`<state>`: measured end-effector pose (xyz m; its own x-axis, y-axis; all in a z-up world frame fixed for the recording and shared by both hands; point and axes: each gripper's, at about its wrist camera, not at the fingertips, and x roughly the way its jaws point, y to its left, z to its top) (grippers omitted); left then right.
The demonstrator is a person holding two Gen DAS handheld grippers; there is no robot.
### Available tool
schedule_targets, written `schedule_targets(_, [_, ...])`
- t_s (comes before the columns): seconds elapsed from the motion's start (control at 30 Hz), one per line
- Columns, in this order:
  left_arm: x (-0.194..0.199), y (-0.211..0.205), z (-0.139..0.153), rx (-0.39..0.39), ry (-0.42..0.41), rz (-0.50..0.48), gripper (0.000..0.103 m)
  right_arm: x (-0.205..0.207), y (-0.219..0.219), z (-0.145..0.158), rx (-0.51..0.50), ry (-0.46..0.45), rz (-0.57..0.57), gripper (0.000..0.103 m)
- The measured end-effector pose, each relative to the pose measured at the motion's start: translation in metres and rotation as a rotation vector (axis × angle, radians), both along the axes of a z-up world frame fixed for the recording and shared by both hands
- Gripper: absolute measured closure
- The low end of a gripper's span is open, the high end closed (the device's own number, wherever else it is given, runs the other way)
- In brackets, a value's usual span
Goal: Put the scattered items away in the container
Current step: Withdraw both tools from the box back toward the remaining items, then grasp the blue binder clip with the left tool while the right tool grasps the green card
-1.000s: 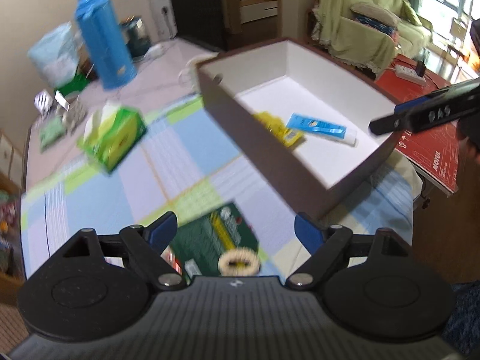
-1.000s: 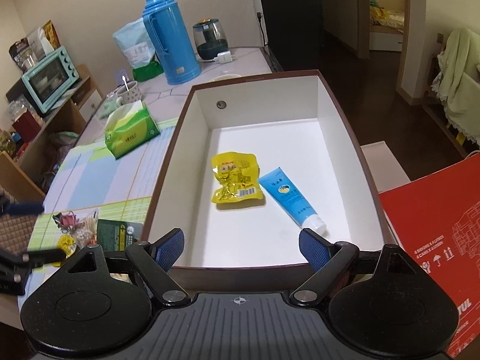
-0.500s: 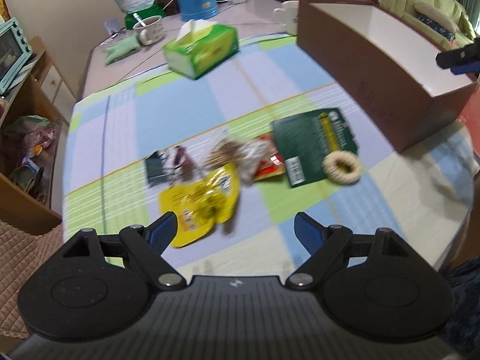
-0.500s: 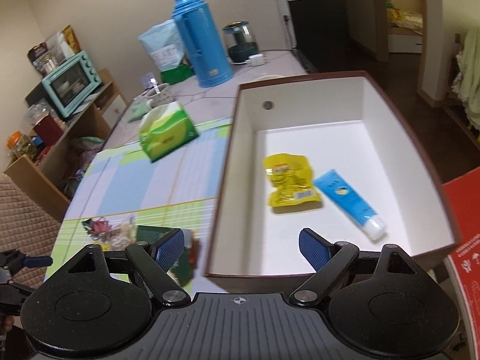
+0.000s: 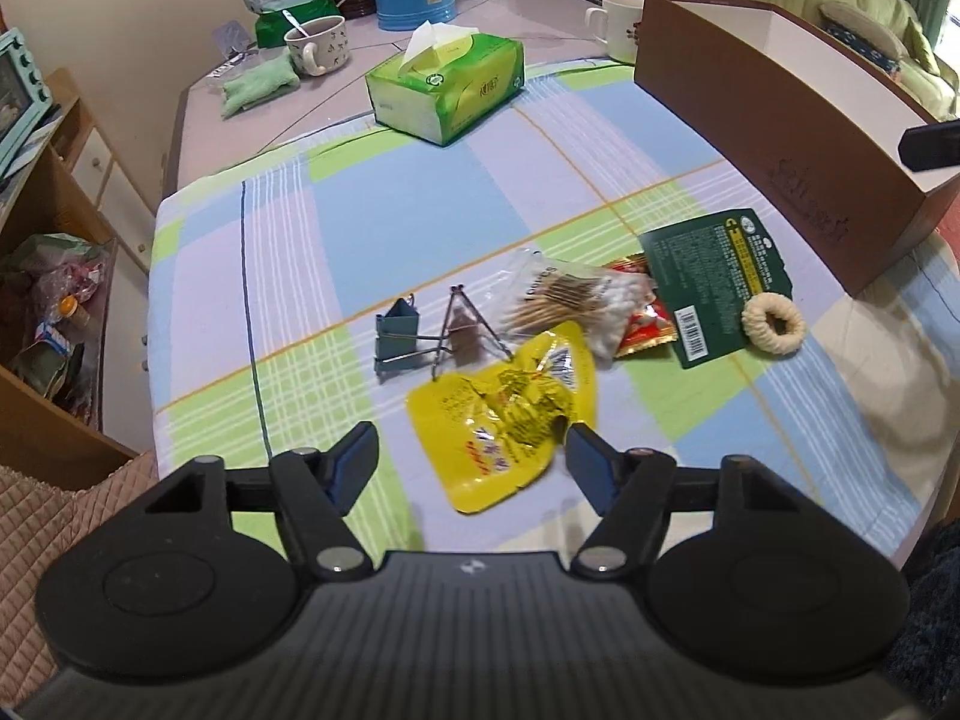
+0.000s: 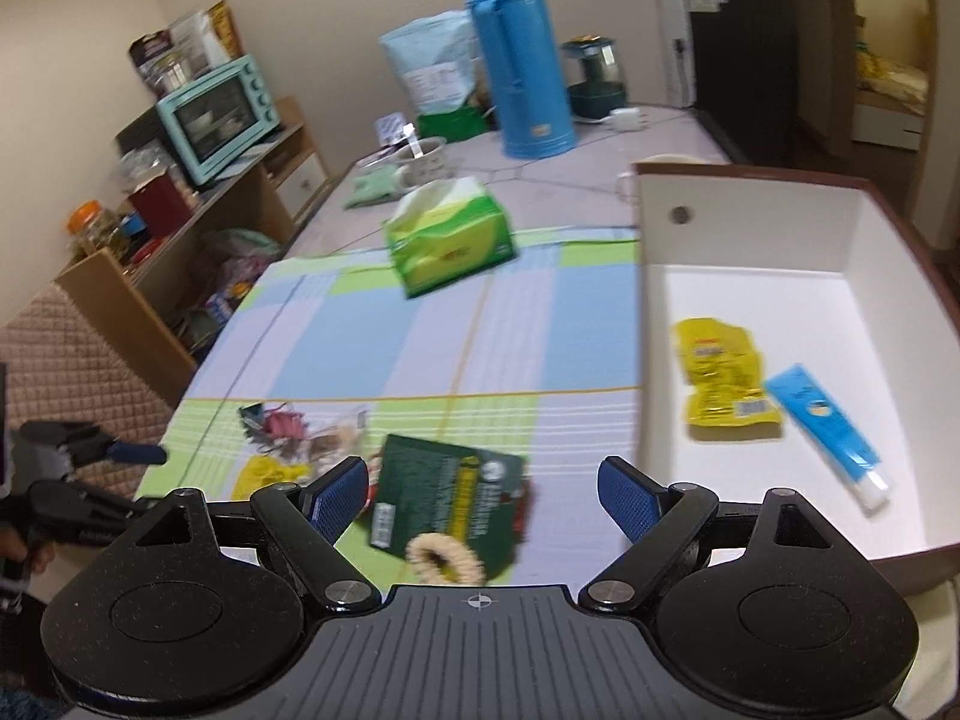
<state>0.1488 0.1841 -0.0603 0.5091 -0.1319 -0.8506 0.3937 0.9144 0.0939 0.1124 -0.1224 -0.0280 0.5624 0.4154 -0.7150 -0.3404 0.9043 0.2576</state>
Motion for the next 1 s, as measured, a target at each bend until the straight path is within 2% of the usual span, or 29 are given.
schedule_targets(0.13, [0.014, 0.013, -0.004, -0.001, 0.011, -0.014, 0.047, 0.006, 0.018, -0.01, -0.003, 0.041, 0.02, 0.017])
schedule_targets(0.23, [0.026, 0.019, -0.008, 0.006, 0.018, -0.023, 0.048, 0.01, 0.025, -0.017, -0.015, 0.073, 0.011, 0.017])
schedule_targets(0.4, [0.048, 0.026, -0.013, -0.013, 0.038, -0.04, 0.057, 0.017, 0.027, -0.025, -0.037, 0.127, -0.018, 0.017])
schedule_targets(0.63, [0.083, 0.024, -0.025, -0.045, 0.056, -0.041, 0.057, 0.021, 0.024, -0.034, -0.038, 0.184, -0.066, 0.017])
schedule_targets(0.77, [0.1, 0.024, -0.036, -0.071, 0.078, -0.028, 0.067, 0.022, 0.026, -0.038, -0.044, 0.207, -0.087, 0.017])
schedule_targets(0.8, [0.103, 0.024, -0.039, -0.077, 0.083, -0.024, 0.075, 0.022, 0.028, -0.038, -0.046, 0.209, -0.086, 0.017])
schedule_targets(0.87, [0.108, 0.026, -0.044, -0.099, 0.095, -0.024, 0.082, 0.023, 0.033, -0.039, -0.048, 0.211, -0.074, 0.017])
schedule_targets(1.0, [0.108, 0.032, -0.044, -0.127, 0.103, -0.026, 0.085, 0.026, 0.047, -0.044, -0.05, 0.215, -0.033, 0.017])
